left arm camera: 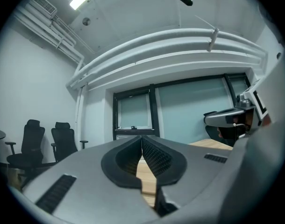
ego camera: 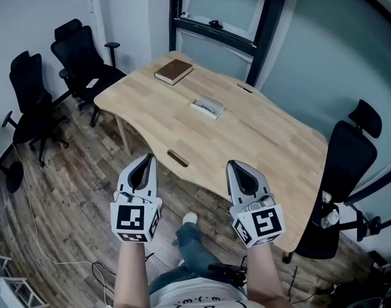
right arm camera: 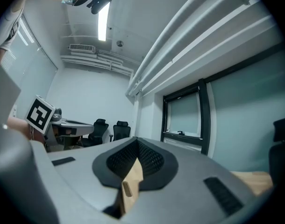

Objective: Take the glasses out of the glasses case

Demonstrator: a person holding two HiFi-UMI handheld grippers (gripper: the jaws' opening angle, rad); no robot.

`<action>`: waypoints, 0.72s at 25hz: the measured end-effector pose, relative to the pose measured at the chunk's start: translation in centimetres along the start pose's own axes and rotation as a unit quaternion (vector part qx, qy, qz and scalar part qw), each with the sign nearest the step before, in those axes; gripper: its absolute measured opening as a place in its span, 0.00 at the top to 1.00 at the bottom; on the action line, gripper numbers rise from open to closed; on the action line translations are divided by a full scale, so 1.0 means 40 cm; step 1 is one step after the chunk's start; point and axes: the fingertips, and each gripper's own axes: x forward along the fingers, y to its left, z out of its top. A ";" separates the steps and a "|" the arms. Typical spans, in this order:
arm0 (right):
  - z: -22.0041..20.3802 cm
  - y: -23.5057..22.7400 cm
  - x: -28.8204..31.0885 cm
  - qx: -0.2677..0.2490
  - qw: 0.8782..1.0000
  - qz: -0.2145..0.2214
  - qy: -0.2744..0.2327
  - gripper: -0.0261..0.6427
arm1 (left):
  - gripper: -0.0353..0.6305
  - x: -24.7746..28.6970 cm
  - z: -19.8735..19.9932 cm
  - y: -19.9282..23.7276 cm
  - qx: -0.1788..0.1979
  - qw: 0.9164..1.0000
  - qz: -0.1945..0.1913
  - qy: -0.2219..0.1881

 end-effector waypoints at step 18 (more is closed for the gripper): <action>-0.172 -0.229 0.583 -0.011 0.996 -0.046 0.072 0.94 | 0.92 0.593 -0.110 0.248 0.001 0.997 -0.066 0.038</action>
